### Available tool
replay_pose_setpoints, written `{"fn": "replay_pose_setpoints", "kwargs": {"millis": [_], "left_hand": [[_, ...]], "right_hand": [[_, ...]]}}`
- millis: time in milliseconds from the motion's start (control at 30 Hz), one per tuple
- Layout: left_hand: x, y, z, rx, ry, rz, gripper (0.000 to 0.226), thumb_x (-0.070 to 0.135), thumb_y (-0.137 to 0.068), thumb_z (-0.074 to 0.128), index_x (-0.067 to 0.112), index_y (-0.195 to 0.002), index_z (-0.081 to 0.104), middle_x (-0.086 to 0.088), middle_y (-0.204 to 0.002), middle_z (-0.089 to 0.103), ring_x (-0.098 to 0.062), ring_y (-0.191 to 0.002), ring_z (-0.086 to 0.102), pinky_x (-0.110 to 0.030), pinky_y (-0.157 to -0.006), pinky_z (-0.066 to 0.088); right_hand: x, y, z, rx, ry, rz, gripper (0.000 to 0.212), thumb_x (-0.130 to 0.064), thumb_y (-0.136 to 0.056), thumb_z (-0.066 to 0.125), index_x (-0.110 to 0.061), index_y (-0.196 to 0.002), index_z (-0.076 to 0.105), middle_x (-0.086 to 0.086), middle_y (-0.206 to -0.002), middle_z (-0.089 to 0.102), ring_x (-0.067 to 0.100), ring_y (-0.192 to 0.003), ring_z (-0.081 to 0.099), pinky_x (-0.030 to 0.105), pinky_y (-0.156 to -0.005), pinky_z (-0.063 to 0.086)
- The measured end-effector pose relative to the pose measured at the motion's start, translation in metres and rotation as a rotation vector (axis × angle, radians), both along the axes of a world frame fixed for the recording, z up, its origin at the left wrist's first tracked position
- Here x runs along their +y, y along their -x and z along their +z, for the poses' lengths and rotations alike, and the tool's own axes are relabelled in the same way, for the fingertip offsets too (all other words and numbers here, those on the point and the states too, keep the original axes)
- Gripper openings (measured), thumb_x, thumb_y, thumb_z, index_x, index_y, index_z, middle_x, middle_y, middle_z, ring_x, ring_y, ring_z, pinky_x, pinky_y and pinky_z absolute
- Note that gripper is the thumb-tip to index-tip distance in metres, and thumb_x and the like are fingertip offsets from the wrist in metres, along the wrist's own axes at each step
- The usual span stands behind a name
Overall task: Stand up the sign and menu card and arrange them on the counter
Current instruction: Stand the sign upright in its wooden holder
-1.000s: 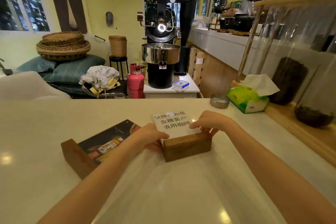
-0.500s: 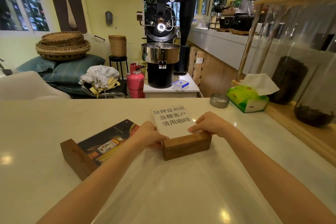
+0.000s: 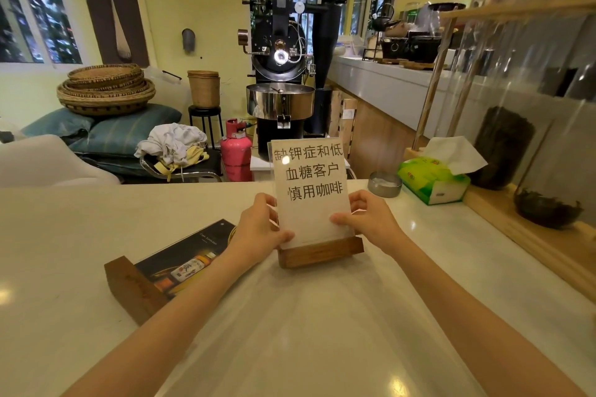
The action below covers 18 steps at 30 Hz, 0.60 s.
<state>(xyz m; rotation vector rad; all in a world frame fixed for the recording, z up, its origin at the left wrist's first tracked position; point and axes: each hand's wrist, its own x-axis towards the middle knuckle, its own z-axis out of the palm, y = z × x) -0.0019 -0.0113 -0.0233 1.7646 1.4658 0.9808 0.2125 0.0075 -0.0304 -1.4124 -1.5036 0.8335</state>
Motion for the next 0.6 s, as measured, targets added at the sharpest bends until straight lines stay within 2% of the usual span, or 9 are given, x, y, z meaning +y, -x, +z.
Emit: {"fn": "replay_pose_setpoints", "kwargs": {"millis": [133,233,300,400,500,600], "left_hand": [[-0.007,-0.001,-0.004,0.041,-0.095,-0.026,0.048,0.012,-0.07,0.073,0.023,-0.096,0.034,0.007,-0.083,0.051,-0.015,-0.072,0.059,-0.021,-0.055,0.048],[-0.014,-0.001,-0.007,0.09,-0.157,-0.062,0.044,0.012,-0.072,0.07,0.023,-0.093,0.034,0.011,-0.086,0.05,-0.015,-0.077,0.06,-0.023,-0.06,0.051],[-0.018,-0.002,-0.009,0.126,-0.184,-0.089,0.04,0.013,-0.074,0.068,0.023,-0.092,0.034,0.011,-0.088,0.05,-0.009,-0.076,0.057,-0.018,-0.058,0.047],[-0.024,-0.004,-0.011,0.193,-0.197,-0.124,0.036,0.015,-0.078,0.064,0.026,-0.092,0.032,0.01,-0.096,0.05,-0.007,-0.076,0.052,-0.012,-0.05,0.038],[-0.029,-0.006,-0.011,0.212,-0.184,-0.146,0.034,0.014,-0.081,0.06,0.026,-0.096,0.032,0.003,-0.109,0.054,-0.008,-0.082,0.049,-0.009,-0.045,0.04],[-0.033,-0.007,-0.01,0.231,-0.18,-0.135,0.033,0.014,-0.082,0.059,0.024,-0.1,0.033,-0.005,-0.121,0.056,-0.01,-0.086,0.048,-0.009,-0.046,0.04]], "right_hand": [[-0.008,-0.003,-0.001,0.045,-0.025,0.019,0.032,-0.022,-0.065,0.078,-0.021,-0.085,0.054,-0.005,-0.088,0.064,0.016,-0.077,0.066,0.033,-0.06,0.058],[-0.015,-0.008,0.001,0.057,-0.019,0.059,0.035,-0.019,-0.064,0.079,-0.015,-0.091,0.057,-0.003,-0.091,0.066,0.014,-0.076,0.066,0.03,-0.058,0.059],[-0.019,-0.012,0.002,0.061,-0.011,0.087,0.038,-0.016,-0.063,0.079,-0.012,-0.095,0.058,-0.001,-0.094,0.067,0.014,-0.079,0.066,0.026,-0.056,0.058],[-0.026,-0.015,0.001,0.099,-0.001,0.116,0.04,-0.013,-0.061,0.08,-0.019,-0.096,0.061,-0.005,-0.095,0.068,0.011,-0.077,0.068,0.021,-0.054,0.056],[-0.032,-0.015,-0.001,0.113,-0.006,0.111,0.042,-0.014,-0.06,0.08,-0.027,-0.095,0.061,-0.009,-0.096,0.067,0.011,-0.081,0.067,0.02,-0.055,0.055],[-0.036,-0.013,-0.001,0.112,-0.022,0.093,0.04,-0.015,-0.061,0.08,-0.03,-0.093,0.061,-0.01,-0.096,0.067,0.013,-0.084,0.066,0.02,-0.057,0.056]]}}
